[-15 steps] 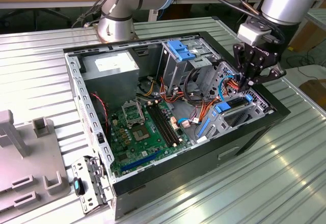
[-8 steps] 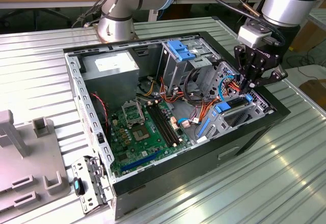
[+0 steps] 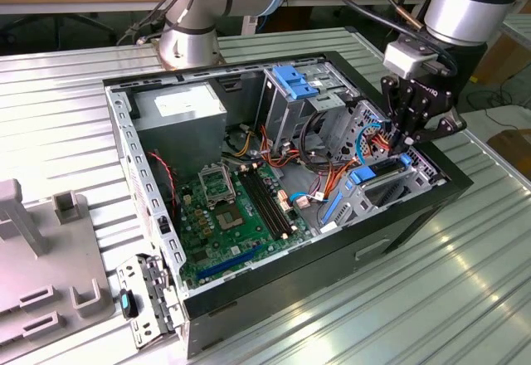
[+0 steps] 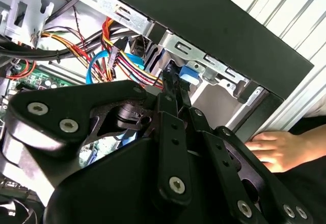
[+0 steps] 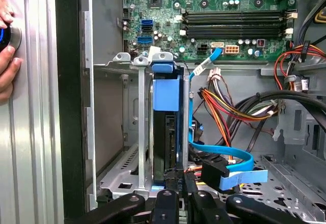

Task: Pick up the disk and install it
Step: 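Insert the first disk wire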

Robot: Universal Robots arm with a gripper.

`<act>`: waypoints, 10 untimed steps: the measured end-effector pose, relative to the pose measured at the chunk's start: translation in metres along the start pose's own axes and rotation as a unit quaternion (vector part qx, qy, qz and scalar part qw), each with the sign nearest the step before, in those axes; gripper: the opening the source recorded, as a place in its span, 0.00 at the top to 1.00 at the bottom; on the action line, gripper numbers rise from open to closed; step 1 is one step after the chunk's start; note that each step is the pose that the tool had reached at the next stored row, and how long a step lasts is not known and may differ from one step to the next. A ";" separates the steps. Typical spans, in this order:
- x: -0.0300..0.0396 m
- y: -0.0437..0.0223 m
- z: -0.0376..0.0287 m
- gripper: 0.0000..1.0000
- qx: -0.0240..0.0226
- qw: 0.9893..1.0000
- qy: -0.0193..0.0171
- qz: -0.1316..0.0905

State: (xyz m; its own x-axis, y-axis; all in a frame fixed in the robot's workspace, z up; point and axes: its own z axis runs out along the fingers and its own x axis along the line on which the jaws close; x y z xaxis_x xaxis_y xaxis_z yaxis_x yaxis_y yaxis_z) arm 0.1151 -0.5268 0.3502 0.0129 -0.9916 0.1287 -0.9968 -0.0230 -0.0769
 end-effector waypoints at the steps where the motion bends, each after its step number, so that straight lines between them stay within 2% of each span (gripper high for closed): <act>1: -0.0001 0.0010 0.0007 0.84 0.001 1.000 0.000 0.001; 5: -0.0002 0.0047 0.0019 0.84 0.003 1.000 0.000 0.003; 7: -0.0003 0.0089 0.0016 0.84 0.003 1.000 0.000 0.004; 10: -0.0003 0.0100 0.0017 0.84 0.003 1.000 0.001 0.007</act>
State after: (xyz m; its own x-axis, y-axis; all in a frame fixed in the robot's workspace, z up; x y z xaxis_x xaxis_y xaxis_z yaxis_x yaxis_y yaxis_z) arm 0.1052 -0.5270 0.3478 -0.0018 -0.9916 0.1296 -0.9963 -0.0093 -0.0850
